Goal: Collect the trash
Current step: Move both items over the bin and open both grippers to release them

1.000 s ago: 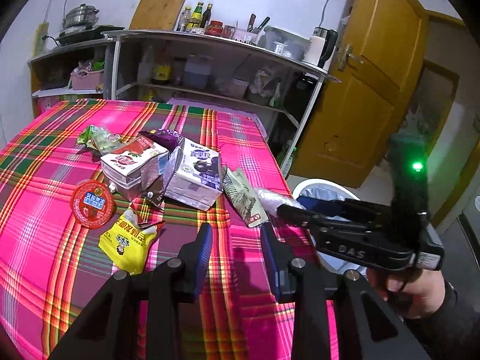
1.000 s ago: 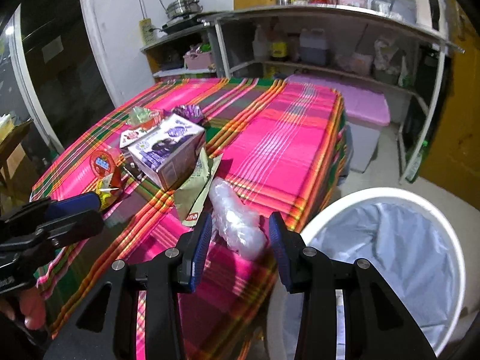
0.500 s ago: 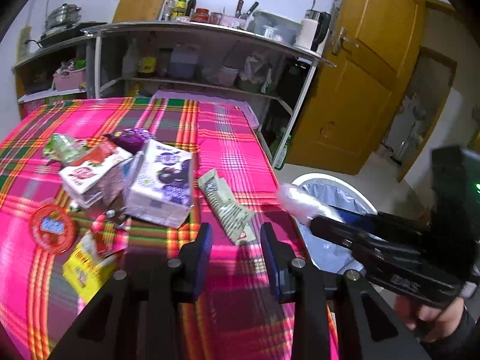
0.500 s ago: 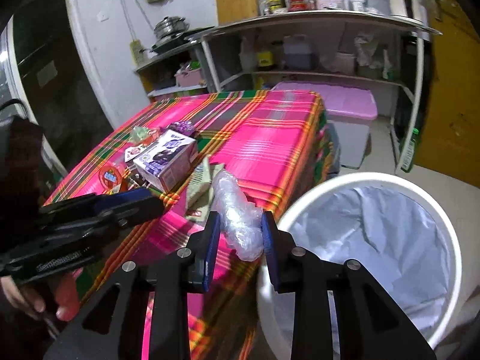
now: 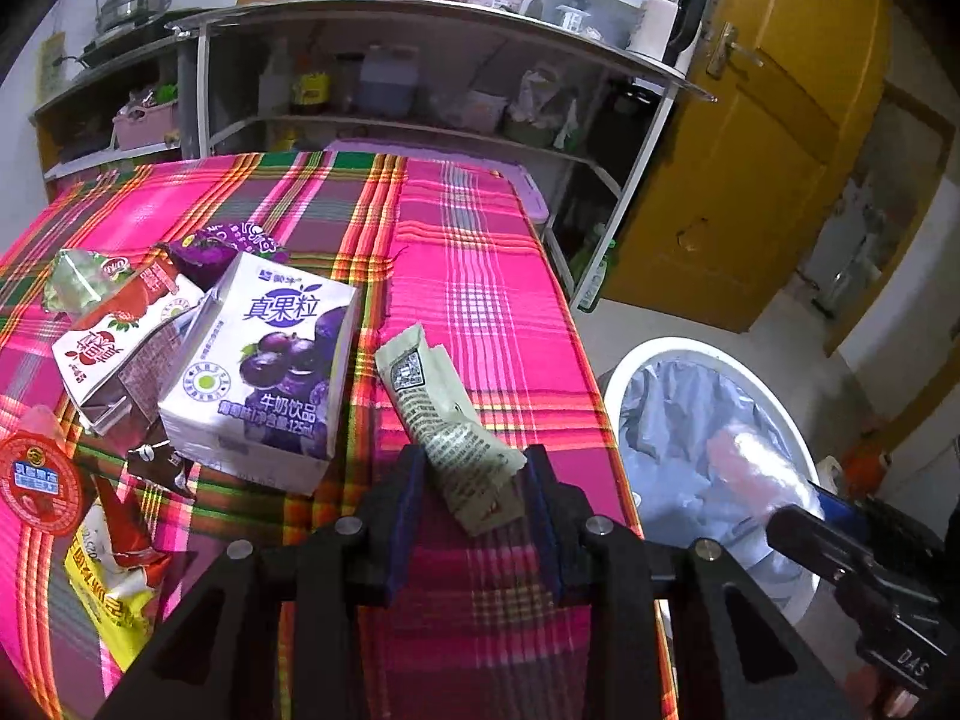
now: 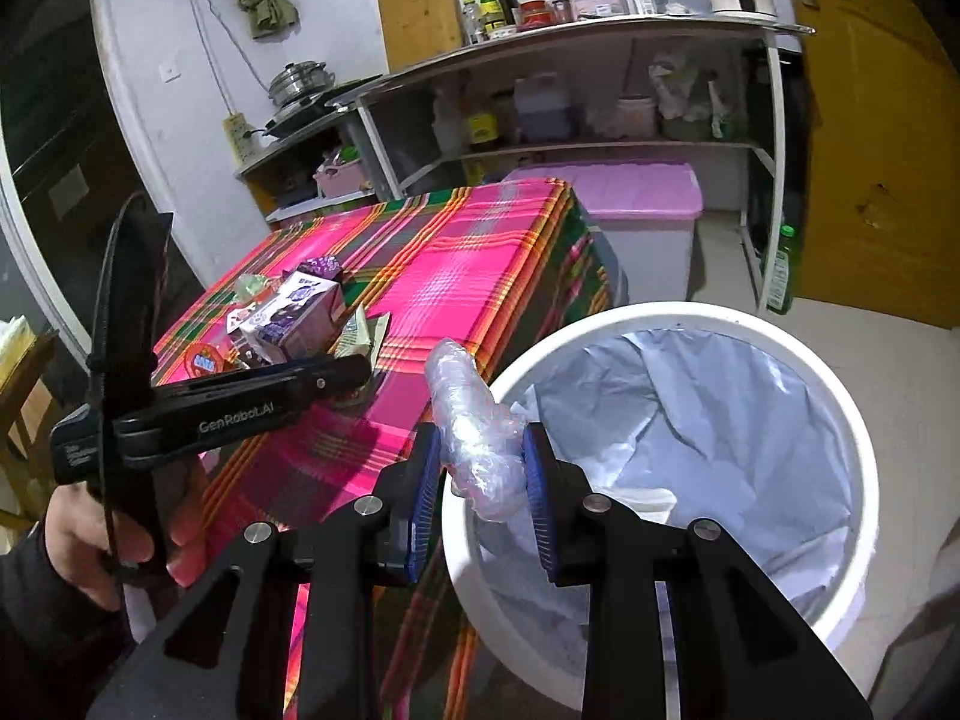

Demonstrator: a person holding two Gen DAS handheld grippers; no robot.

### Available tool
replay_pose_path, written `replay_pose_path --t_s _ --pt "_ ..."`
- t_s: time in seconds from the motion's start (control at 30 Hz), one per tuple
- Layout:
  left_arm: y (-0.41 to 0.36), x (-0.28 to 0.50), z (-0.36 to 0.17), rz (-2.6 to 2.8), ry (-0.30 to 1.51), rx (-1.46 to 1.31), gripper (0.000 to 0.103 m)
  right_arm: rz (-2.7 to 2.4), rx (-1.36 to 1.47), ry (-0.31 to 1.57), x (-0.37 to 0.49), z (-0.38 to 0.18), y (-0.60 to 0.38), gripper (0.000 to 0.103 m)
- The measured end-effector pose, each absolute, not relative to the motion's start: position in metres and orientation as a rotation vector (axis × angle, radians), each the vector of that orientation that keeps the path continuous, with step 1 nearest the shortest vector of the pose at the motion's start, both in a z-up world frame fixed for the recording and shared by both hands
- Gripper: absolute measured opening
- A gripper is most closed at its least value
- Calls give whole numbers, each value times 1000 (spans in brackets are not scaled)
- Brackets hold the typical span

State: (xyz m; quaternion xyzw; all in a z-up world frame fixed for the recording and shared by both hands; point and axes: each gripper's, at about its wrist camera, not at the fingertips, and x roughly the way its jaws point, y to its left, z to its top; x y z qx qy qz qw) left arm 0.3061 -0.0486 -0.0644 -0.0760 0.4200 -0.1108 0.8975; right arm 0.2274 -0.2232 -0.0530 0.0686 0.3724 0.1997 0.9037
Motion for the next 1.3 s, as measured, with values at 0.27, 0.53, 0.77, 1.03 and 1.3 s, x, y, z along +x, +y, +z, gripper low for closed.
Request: replay_pose_path --t_s 0.27,0.53,0.77,1.03,1.3 --pt "-45 294 -56 -251 823 -149 3 385 159 761 214 -50 -235 29" --pt "-42 279 -50 -276 811 -157 1 356 173 755 200 -45 -247 29" --pt "-50 256 -25 -331 756 -150 1 323 182 737 191 -39 -258 29" --pt "-84 241 -4 -436 720 -122 1 256 193 735 183 -38 -276 29" --pt "-127 246 -21 -537 781 -78 1 189 188 772 186 -48 -292 29"
